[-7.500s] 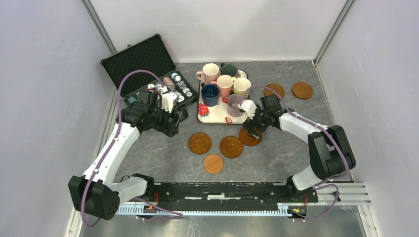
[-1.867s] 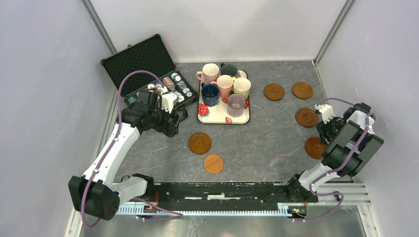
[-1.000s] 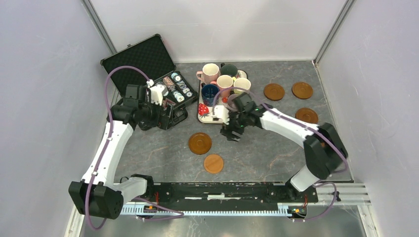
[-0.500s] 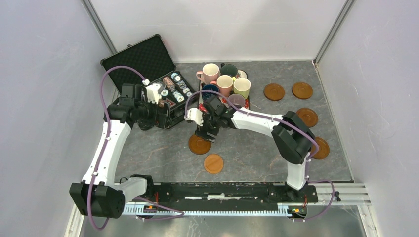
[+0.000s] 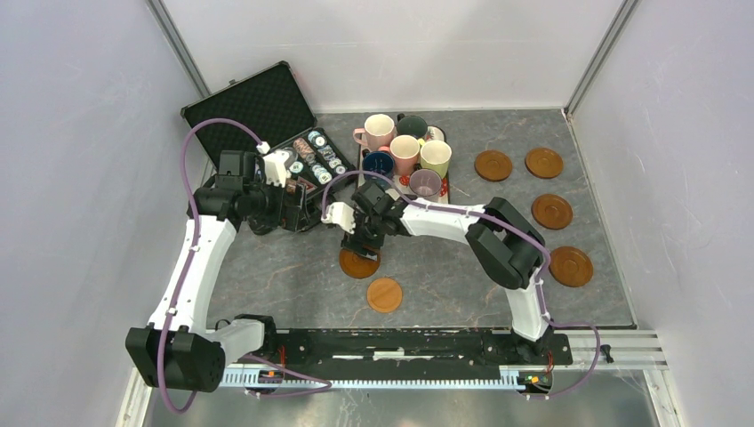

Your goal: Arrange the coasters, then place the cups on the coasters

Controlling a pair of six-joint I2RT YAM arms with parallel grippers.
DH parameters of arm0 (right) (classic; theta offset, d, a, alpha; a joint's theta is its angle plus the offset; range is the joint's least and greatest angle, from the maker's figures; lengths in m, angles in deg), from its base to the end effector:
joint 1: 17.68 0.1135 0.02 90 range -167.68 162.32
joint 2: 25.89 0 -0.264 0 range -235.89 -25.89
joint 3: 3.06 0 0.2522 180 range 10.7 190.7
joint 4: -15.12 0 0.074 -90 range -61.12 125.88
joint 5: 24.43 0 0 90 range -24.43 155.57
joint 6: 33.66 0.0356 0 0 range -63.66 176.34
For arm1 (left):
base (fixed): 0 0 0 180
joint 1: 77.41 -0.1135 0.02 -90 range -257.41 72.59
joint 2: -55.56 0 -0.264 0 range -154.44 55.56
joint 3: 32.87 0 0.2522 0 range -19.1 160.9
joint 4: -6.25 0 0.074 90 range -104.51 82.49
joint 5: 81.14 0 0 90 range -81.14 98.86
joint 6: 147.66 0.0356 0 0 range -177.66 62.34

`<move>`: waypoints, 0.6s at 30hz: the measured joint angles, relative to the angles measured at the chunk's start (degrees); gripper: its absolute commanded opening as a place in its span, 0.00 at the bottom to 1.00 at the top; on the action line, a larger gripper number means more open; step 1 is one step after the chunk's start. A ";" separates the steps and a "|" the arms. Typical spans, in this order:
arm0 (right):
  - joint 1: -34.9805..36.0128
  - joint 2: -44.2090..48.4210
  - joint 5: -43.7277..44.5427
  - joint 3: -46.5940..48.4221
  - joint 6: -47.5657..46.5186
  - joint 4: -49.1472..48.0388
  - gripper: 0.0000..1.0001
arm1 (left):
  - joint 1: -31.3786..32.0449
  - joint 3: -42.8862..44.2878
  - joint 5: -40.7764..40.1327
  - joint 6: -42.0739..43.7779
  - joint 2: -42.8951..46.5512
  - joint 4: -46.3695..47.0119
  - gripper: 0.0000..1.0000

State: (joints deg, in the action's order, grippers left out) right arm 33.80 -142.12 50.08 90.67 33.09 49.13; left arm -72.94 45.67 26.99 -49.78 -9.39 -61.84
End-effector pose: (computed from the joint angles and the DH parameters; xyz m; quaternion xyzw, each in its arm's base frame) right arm 0.2600 0.3419 0.1635 -0.6067 0.7306 0.1948 0.2454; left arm 0.2145 -0.0279 0.3241 0.1489 0.9299 -0.1410 0.3054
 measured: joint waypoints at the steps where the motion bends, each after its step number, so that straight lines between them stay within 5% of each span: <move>1: 0.00 0.00 0.09 -0.48 0.00 -0.11 0.66 | 0.00 0.00 0.00 -0.02 0.02 0.00 1.00; 7: -0.35 3.58 0.44 -6.40 -0.33 -3.02 0.56 | 0.00 0.00 0.02 -0.11 0.13 0.00 1.00; 18: -10.03 17.35 0.72 -24.20 -2.75 -5.03 0.53 | 0.00 0.00 0.04 -0.11 0.50 0.02 1.00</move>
State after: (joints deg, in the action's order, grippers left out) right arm 23.77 -124.76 50.80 66.47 30.34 44.10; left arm -72.94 45.67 27.04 -49.89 -8.89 -61.82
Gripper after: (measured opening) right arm 0.540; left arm 0.997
